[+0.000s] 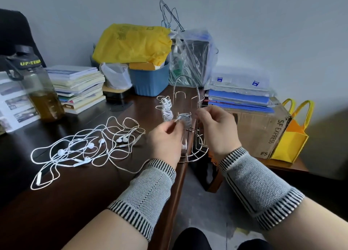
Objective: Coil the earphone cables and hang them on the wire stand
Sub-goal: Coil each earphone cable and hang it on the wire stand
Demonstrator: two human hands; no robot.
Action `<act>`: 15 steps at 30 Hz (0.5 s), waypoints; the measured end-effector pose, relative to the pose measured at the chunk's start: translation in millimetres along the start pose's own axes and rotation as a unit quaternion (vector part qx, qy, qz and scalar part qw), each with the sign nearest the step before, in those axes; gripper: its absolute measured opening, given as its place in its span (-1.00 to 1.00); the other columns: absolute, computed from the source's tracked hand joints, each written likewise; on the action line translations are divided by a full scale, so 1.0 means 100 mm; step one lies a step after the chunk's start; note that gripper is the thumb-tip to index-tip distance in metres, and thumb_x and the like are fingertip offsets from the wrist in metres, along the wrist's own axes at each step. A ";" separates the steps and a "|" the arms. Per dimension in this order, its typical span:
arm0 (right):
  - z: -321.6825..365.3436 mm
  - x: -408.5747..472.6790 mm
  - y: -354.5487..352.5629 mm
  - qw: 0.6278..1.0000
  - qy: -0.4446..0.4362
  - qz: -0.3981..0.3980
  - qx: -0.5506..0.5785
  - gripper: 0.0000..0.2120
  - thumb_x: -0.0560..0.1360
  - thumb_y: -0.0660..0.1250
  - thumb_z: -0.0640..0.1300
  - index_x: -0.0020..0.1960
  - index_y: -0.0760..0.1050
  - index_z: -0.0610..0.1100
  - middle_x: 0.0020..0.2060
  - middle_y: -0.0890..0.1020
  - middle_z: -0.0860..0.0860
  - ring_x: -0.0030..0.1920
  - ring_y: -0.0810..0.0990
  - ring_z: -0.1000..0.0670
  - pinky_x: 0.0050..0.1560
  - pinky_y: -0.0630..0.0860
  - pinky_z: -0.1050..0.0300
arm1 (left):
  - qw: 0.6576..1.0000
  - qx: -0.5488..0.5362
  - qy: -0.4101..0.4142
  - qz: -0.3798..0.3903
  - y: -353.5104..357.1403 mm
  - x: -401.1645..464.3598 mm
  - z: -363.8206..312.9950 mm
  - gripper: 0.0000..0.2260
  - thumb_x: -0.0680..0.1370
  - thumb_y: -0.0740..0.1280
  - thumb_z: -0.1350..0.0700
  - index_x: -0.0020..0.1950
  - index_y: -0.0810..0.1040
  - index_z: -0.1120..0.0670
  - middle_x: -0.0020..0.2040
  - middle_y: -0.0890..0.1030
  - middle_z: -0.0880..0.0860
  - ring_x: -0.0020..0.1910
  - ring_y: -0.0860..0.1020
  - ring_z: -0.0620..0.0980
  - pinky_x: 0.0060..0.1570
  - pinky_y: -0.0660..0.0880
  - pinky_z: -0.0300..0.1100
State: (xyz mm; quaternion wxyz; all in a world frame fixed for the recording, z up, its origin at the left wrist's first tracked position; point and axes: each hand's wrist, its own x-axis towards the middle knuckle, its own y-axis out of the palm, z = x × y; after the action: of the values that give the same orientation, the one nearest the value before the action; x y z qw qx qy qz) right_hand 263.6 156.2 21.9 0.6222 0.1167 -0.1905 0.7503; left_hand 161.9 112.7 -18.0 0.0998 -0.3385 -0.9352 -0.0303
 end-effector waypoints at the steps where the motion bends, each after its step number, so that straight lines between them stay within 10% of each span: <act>1: 0.01 0.01 0.03 0.999 0.017 0.001 0.029 -0.76 0.49 0.34 -0.12 -0.24 0.55 -0.29 -0.42 0.53 -0.02 -0.43 0.39 0.11 -0.35 0.35 0.19 | 1.000 0.018 0.016 -0.005 -0.01 0.00 -0.01 -0.84 0.47 0.45 -0.08 -0.10 0.70 -0.01 -0.33 0.68 -0.05 -0.35 0.66 -0.08 -0.20 0.63 -0.10; 15: 0.06 0.12 0.06 0.993 0.117 0.018 -0.017 -0.62 0.37 0.44 0.01 -0.20 0.59 -0.36 -0.23 0.67 -0.25 -0.32 0.60 -0.18 -0.12 0.61 -0.10 | 0.968 0.194 0.157 -0.031 -0.12 -0.03 -0.21 -0.81 0.57 0.32 0.01 -0.21 0.53 0.05 -0.32 0.58 -0.02 -0.26 0.55 0.10 -0.22 0.51 -0.04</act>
State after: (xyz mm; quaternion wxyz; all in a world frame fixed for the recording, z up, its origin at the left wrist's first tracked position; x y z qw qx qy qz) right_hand 255.2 163.8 31.3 0.6284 0.0137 -0.1313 0.7666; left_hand 159.8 99.3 2.3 0.3079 -0.2741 -0.9060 0.0960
